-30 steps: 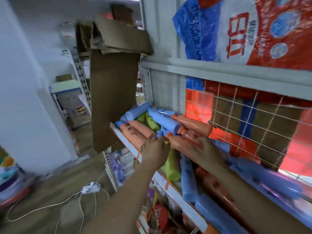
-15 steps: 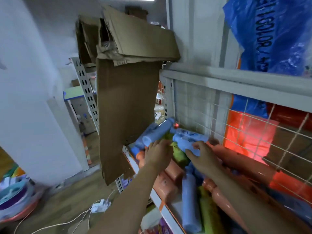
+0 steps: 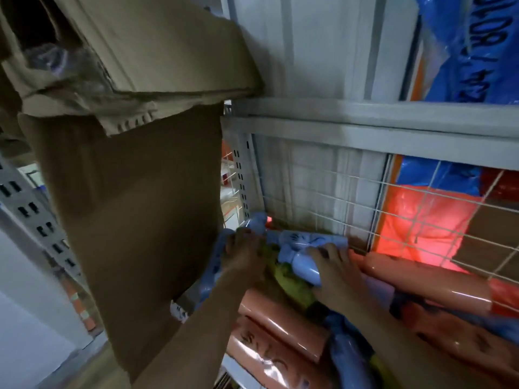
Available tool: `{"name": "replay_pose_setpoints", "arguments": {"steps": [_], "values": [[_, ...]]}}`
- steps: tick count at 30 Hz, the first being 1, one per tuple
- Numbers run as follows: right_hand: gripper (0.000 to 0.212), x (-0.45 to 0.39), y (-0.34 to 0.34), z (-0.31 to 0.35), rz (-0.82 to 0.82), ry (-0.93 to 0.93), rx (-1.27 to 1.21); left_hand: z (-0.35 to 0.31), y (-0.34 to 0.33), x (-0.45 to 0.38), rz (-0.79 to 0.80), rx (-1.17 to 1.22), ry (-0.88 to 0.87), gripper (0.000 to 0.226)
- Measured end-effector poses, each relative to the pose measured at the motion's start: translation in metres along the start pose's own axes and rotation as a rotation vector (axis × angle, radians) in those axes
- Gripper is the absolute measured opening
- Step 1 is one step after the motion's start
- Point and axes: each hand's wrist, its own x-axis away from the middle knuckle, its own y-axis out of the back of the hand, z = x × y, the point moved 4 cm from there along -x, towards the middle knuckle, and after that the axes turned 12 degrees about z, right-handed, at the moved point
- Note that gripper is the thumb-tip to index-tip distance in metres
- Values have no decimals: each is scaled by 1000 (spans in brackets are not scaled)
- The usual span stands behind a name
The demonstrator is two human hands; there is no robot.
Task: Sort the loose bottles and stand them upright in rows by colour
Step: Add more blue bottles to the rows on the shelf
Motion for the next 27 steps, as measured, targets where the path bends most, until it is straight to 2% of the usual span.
{"name": "replay_pose_setpoints", "arguments": {"steps": [2,4,6,10,13,16,19,21,24,27], "values": [[83,-1,-3,-1,19,-67,22,9,2,-15,35,61,67,51],[86,0,-6,0,9,-134,67,16,3,-27,92,16,113,78],[86,1,-5,3,-2,-178,90,23,2,-33,130,0,146,89],[74,-2,2,8,25,-260,57,30,4,-35,58,74,148,75],[70,-4,10,9,-25,-307,-74,31,1,-30,-17,211,56,74],[66,-2,28,10,-166,-304,-290,20,8,-18,-142,324,22,76],[61,12,50,6,-279,-390,-476,-6,13,0,-222,421,-76,85],[59,28,60,0,-352,-431,-647,-25,11,10,-218,513,-173,84],[59,60,72,-10,-464,-433,-835,-63,0,28,-122,644,-364,82],[52,100,88,-29,-569,-425,-953,-111,-12,58,-100,631,-510,94]]}}
